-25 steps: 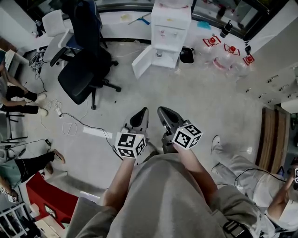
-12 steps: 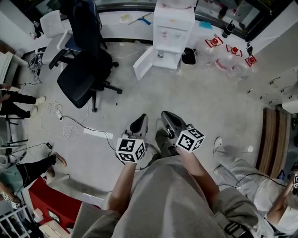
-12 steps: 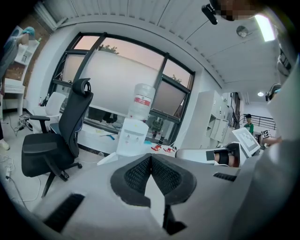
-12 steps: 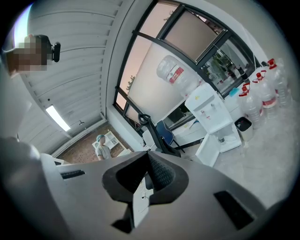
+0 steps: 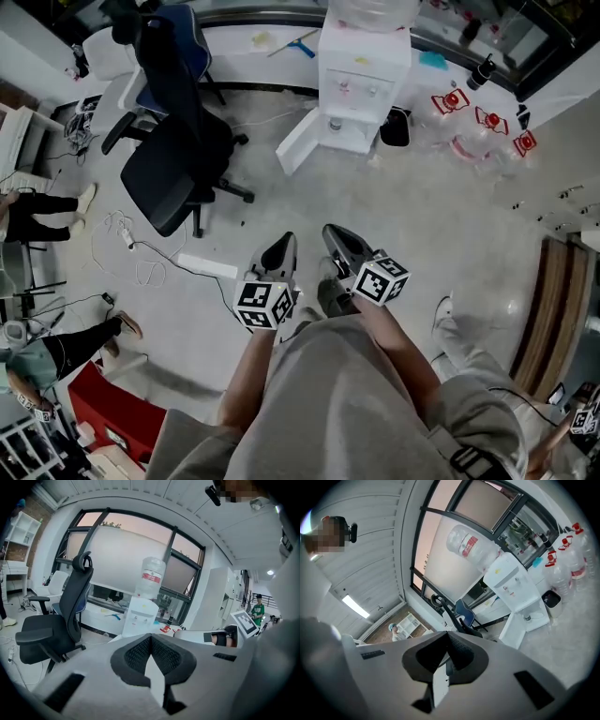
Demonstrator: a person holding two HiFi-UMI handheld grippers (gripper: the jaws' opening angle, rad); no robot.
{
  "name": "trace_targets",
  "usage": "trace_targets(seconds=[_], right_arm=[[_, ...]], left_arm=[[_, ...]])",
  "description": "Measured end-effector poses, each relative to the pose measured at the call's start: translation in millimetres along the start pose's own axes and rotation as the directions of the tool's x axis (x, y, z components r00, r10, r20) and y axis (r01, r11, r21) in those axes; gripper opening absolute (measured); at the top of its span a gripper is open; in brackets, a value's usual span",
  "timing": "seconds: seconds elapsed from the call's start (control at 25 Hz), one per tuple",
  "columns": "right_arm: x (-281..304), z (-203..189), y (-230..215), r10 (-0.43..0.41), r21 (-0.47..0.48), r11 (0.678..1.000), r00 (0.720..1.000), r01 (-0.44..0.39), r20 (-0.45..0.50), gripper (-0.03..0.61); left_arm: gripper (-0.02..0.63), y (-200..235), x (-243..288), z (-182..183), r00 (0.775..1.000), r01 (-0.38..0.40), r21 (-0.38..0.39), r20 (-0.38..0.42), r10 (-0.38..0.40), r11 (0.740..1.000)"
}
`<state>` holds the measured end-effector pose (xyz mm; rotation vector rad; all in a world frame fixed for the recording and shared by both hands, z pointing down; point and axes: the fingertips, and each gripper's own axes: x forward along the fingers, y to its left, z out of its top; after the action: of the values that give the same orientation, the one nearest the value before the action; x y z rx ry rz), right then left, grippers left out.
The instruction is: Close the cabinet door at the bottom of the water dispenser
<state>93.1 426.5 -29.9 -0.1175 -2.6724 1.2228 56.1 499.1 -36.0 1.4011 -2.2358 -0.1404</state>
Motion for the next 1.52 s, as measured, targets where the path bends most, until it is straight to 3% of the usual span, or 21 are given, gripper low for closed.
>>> trace_targets(seconds=[0.52,0.92,1.2,1.52], right_arm=[[58.1,28.2,-45.4,0.012,0.095,0.995,0.999,-0.008,-0.043,0.011],[115.5,37.3,-95.6,-0.119,0.135,0.983,0.992,0.123,-0.038,0.011],[186.5,30.8,-132.6,-0.237,0.204,0.95,0.971,0.236,-0.018,0.011],[257.7,13.6,-184.0,-0.309,0.256,0.921,0.951,0.292,0.027,0.011]], left_arm=[[0.008,34.5,64.7,17.6,0.997,-0.044,0.009,-0.066,0.045,0.999],[0.009,102.7,129.5,13.5,0.987,0.048,0.017,-0.154,-0.045,0.999],[0.009,167.2,185.7,8.8,0.955,0.157,0.009,-0.256,-0.149,0.988],[0.009,239.4,248.9,-32.4,0.902,0.258,-0.005,-0.356,-0.243,0.966]])
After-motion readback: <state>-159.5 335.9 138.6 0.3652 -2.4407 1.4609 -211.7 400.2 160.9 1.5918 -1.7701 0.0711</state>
